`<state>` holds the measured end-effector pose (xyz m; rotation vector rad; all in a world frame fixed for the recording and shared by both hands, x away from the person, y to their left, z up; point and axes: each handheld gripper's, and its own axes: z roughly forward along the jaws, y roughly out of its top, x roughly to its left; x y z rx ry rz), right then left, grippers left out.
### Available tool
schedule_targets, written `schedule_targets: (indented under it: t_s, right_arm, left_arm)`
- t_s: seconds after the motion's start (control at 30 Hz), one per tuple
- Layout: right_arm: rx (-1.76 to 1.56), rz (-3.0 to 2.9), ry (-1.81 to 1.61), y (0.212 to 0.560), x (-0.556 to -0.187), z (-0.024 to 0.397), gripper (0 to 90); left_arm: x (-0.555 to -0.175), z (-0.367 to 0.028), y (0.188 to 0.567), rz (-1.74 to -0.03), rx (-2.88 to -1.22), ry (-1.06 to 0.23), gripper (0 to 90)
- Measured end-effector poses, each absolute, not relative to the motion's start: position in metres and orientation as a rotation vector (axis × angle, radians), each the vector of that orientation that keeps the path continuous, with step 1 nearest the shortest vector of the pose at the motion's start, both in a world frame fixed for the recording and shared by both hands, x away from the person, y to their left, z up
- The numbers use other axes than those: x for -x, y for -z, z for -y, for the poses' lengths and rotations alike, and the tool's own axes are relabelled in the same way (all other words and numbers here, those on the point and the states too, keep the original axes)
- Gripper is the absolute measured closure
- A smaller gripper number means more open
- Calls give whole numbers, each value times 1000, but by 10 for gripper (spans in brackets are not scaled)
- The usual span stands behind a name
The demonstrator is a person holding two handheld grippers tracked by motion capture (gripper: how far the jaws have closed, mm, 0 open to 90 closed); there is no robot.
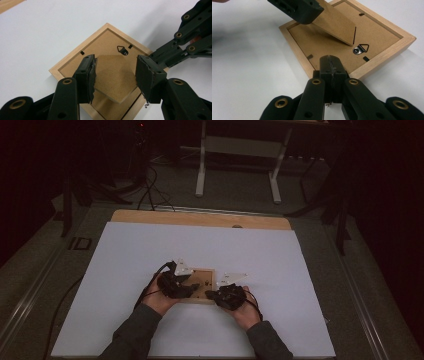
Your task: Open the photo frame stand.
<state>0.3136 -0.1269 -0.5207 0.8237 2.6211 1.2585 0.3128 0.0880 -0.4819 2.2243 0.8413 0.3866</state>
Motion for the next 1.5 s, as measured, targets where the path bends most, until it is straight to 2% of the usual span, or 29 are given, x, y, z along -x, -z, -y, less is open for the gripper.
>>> schedule_targets:
  t_s: [0.13, 0.37, 0.77, 0.97, 1.1, 1.33, 1.5]
  right_arm:
    - [-830, -2625, -1261, 521, -314, 127, 898]
    - [-829, -2626, -1264, 521, -314, 128, 898]
    - [-826, -2626, -1271, 521, -314, 128, 897]
    - [-826, -2624, -1272, 521, -314, 128, 897]
    - [-825, -2622, -1271, 521, -314, 128, 897]
    - [-823, -2621, -1270, 521, -314, 128, 897]
    - [-820, -2620, -1269, 521, -314, 128, 896]
  left_arm:
    - [-313, -91, 486, -847, -2225, -359, 517]
    - [-314, -98, 487, -880, -2197, -321, 421]
    - [-323, -110, 498, -966, -2147, -149, 362]
    - [-329, -109, 503, -994, -2145, -75, 378]
    - [-334, -113, 505, -1022, -2106, 25, 414]
    - [-335, -113, 505, -1021, -2067, 76, 478]
    - [-336, -114, 504, -1029, -2047, 105, 440]
